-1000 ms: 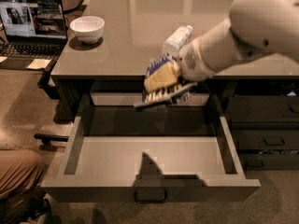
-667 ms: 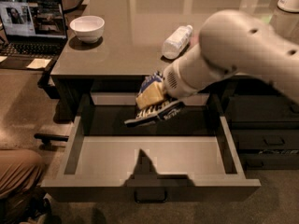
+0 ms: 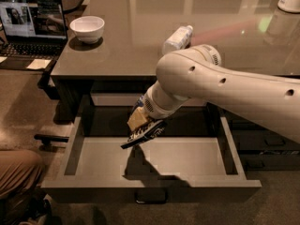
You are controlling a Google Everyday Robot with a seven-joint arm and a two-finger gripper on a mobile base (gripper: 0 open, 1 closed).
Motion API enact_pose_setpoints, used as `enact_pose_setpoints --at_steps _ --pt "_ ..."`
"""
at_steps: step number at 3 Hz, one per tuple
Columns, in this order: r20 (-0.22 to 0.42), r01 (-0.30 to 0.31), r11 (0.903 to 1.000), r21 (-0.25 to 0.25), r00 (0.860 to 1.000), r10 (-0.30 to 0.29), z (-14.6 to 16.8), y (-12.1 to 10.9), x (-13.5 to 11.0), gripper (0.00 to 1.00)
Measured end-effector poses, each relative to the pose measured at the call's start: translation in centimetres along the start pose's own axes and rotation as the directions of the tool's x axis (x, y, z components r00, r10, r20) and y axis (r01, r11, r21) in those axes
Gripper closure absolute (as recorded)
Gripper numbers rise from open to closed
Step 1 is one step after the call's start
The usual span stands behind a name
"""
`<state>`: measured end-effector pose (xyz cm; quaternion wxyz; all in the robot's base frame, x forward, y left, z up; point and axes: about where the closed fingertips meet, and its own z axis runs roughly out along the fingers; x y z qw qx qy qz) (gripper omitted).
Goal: Place blue chip bag into top drawer
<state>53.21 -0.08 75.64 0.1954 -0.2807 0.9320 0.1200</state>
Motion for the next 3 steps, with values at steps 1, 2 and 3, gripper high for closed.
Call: enact_pose_setpoints --at_steps 1,2,3 --pt "0.000 0.001 1.0000 0.000 1.000 -0.001 0.0 0.0 0.0 1.00" --pt "-0.022 0.027 0.9990 -0.036 0.999 -0.028 2.5 1.1 -0.3 1.00" --pt "-0.049 0.030 0.9980 -0.057 0.998 -0.032 6.7 1.8 -0.6 1.00"
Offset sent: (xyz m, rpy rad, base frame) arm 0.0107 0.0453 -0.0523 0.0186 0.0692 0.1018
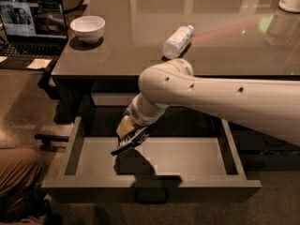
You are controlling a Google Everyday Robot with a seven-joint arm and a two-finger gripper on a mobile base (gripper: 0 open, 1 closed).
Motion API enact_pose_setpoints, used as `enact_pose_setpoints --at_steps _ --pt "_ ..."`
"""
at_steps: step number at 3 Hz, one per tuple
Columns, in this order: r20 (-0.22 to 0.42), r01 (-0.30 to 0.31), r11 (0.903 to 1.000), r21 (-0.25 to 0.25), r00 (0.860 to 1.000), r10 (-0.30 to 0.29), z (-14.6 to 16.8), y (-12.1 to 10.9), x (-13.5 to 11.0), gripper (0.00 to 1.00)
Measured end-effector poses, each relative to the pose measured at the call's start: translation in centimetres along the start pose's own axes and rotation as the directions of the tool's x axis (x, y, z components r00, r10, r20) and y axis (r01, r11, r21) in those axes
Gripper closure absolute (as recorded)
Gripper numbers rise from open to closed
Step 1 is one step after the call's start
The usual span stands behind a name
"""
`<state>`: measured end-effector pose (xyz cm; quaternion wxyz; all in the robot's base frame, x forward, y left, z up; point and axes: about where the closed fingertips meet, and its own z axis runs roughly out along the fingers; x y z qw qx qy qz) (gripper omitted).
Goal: Place blue chip bag into top drawer
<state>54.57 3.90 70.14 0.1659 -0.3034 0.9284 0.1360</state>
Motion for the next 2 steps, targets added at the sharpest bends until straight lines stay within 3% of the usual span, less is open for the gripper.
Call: enact_pose_setpoints --at_steps 2 --pt "-0.060 -0.044 0.9984 -0.035 0.997 0.041 6.8 -0.2 0.9 0.58"
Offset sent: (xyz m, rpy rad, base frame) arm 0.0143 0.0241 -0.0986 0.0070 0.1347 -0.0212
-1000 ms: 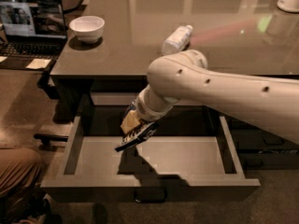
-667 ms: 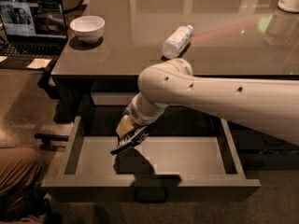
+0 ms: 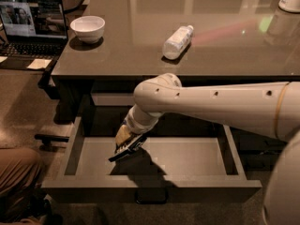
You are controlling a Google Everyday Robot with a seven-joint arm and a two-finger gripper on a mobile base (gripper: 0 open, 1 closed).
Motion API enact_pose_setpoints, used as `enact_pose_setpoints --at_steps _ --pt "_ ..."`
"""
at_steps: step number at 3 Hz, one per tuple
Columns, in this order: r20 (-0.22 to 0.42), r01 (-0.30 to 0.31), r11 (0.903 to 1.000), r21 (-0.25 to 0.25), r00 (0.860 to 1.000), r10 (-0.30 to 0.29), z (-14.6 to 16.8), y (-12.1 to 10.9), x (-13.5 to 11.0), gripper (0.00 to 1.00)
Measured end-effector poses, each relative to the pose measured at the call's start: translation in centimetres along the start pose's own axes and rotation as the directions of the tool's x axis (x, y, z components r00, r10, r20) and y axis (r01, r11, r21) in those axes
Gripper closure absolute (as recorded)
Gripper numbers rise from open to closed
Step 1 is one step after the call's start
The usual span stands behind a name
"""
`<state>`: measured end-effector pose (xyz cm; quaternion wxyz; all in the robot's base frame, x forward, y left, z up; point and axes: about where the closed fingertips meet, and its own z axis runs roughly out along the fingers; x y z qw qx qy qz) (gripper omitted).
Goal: Place blue chip bag into top drawer
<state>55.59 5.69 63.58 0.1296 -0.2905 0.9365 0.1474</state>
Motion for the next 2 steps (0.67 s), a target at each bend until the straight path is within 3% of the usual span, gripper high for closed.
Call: enact_pose_setpoints --at_steps 2 --pt "-0.006 -0.021 0.9993 -0.031 1.000 0.021 1.50 -0.12 0.48 0.12"
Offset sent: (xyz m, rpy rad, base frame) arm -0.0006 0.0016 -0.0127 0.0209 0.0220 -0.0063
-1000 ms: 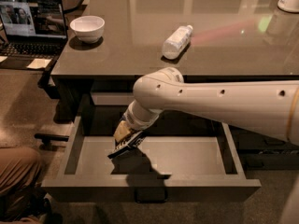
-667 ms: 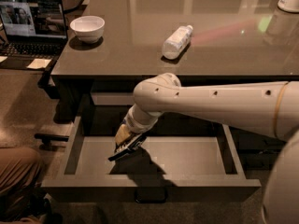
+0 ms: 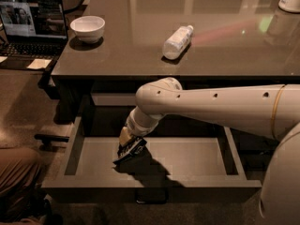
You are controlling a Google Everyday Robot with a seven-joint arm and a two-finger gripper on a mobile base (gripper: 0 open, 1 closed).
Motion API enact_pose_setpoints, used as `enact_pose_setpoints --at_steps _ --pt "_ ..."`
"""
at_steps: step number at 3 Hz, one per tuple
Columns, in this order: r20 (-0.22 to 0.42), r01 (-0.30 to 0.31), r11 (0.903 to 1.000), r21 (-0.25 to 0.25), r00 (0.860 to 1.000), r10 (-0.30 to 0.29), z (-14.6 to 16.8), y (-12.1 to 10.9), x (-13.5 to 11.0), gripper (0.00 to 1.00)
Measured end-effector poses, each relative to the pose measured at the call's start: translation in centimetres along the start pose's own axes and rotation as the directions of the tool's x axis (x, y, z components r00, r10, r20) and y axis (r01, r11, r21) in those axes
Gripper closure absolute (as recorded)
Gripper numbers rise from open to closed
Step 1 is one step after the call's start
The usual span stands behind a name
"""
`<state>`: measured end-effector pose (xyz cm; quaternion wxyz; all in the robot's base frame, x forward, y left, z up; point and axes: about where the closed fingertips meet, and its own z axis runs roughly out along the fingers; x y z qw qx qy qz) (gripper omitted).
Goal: Place blue chip bag into top drawer
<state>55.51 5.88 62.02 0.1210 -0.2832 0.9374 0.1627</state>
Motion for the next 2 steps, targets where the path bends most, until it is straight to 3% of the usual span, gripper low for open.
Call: enact_pose_setpoints --at_steps 1,2 --pt "0.000 0.000 1.0000 0.000 1.000 0.000 0.00 0.00 0.00 0.00" --pt "0.000 0.000 1.0000 0.000 1.000 0.000 0.00 0.00 0.00 0.00"
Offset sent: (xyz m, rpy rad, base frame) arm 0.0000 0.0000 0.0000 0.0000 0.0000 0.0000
